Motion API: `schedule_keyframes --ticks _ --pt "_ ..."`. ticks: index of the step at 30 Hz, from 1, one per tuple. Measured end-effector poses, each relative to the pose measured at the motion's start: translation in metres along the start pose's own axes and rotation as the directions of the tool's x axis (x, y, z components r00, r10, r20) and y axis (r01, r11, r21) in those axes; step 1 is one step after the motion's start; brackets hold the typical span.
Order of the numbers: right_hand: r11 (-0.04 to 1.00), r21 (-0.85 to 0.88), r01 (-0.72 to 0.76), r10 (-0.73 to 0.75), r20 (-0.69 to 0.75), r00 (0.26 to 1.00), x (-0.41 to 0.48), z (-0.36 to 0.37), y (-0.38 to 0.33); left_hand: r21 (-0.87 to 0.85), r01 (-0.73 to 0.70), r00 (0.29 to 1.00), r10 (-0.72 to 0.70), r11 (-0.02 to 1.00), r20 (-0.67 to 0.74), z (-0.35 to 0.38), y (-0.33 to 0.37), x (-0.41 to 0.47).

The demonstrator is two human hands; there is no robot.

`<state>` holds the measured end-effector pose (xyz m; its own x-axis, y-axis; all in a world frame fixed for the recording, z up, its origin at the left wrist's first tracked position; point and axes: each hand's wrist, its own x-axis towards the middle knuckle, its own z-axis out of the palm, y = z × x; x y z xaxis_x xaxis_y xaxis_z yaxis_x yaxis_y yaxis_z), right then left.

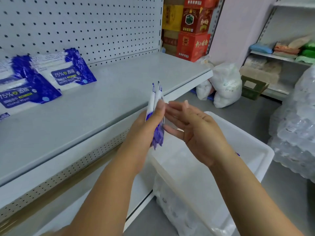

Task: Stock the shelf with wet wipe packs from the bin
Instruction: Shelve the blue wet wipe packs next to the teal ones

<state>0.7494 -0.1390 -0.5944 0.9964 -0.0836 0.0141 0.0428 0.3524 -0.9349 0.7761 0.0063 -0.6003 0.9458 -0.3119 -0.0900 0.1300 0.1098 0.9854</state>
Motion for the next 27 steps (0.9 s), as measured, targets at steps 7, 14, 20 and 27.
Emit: schedule_keyframes --ticks 7,14,20,27 --pt "0.965 -0.151 0.213 -0.217 -0.006 0.976 0.008 0.031 -0.013 -0.585 0.058 0.998 -0.060 0.809 0.016 -0.034 0.016 -0.008" --pt "0.916 -0.359 0.180 -0.234 -0.113 0.966 0.031 0.045 -0.001 -0.627 -0.031 0.999 0.021 0.778 -0.024 -0.059 0.027 -0.019" --pt "0.954 -0.299 0.023 0.022 0.145 0.989 0.044 0.080 0.002 -0.494 -0.238 0.965 0.145 0.836 -0.219 -0.085 0.028 -0.019" --pt "0.994 -0.111 -0.003 0.024 0.189 0.982 0.085 0.129 0.011 -0.256 -0.448 0.811 0.269 0.857 -0.519 -0.101 0.041 -0.028"
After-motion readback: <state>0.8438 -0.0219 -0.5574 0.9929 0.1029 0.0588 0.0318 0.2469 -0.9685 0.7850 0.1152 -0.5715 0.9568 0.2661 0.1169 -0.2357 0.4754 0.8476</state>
